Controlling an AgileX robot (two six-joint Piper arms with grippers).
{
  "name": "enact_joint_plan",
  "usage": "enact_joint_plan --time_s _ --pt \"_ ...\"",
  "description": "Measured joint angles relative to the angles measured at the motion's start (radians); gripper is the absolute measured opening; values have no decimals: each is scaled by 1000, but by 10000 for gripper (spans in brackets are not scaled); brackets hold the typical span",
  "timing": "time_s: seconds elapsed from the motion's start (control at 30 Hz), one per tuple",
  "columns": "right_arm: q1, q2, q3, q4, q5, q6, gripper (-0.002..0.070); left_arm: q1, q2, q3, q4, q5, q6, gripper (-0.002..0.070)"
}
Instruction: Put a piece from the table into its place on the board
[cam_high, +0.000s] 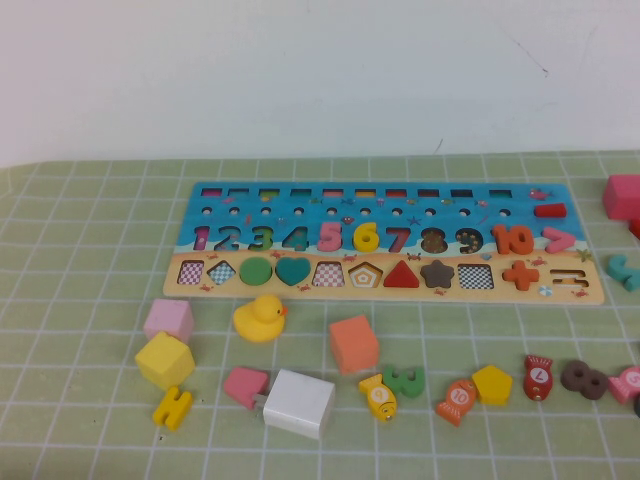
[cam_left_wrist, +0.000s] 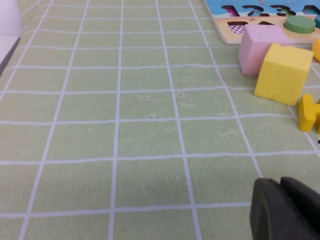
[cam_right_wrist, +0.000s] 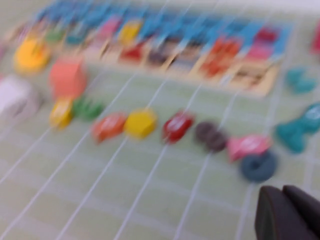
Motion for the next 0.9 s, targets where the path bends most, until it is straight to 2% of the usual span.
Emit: enact_joint_plan --time_s 0.27,0.9 --pt "-194 -88 118 0 -97 0 -1 0 0 0 0 0 0 -2" --pt "-398 -88 147 0 -116 0 -1 0 0 0 0 0 0 -2"
